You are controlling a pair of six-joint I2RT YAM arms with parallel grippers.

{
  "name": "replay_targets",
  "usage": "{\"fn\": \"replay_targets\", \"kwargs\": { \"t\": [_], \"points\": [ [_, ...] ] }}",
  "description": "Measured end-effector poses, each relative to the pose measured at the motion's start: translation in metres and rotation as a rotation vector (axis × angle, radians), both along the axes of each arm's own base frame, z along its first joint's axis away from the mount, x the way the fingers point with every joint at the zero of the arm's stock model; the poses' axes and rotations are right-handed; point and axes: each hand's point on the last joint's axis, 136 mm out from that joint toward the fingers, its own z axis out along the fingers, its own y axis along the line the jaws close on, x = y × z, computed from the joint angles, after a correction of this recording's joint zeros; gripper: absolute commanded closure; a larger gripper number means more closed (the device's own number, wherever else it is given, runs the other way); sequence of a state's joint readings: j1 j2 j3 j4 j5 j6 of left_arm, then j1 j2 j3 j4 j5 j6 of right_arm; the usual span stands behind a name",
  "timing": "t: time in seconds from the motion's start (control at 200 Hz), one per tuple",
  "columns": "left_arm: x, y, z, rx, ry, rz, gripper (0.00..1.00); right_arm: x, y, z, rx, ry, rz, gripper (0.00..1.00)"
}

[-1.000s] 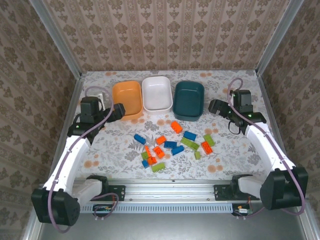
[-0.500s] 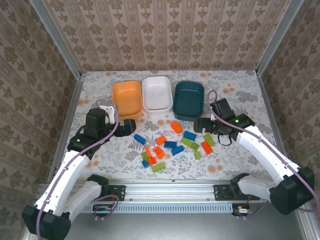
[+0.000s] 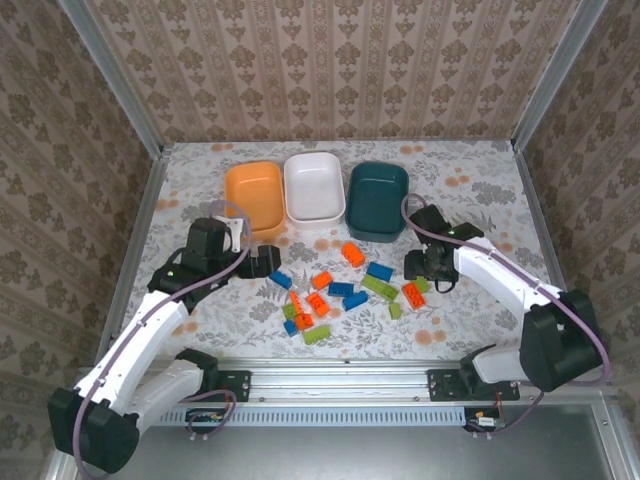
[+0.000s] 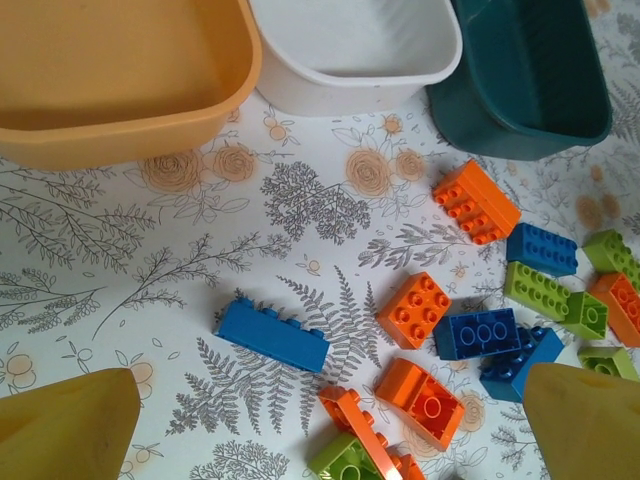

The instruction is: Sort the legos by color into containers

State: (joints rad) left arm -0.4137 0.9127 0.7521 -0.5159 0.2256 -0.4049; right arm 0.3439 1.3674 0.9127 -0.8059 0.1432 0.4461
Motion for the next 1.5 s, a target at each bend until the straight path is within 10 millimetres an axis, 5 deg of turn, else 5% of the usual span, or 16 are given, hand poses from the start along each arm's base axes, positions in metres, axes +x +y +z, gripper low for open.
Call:
{"fn": "replay_targets", "kwargs": {
  "t": [0.28,0.7,1.5],
  "points": [
    [0.009,-0.005,-0.013,0.007,0.030,-0.007,0.00,0.007,-0.006,-0.035,-0.031,0.102,0.004,0.29],
    [0.012,-0.008,-0.027,0.038,0.069,-0.027,0.00,0.022,0.002,-0.054,-0.001,0.135,0.013,0.29],
    [0.015,-0.011,-0.029,0.031,0.080,-0.035,0.00,0.029,-0.015,-0.061,0.105,0.153,-0.096,0.60]
  ]
}}
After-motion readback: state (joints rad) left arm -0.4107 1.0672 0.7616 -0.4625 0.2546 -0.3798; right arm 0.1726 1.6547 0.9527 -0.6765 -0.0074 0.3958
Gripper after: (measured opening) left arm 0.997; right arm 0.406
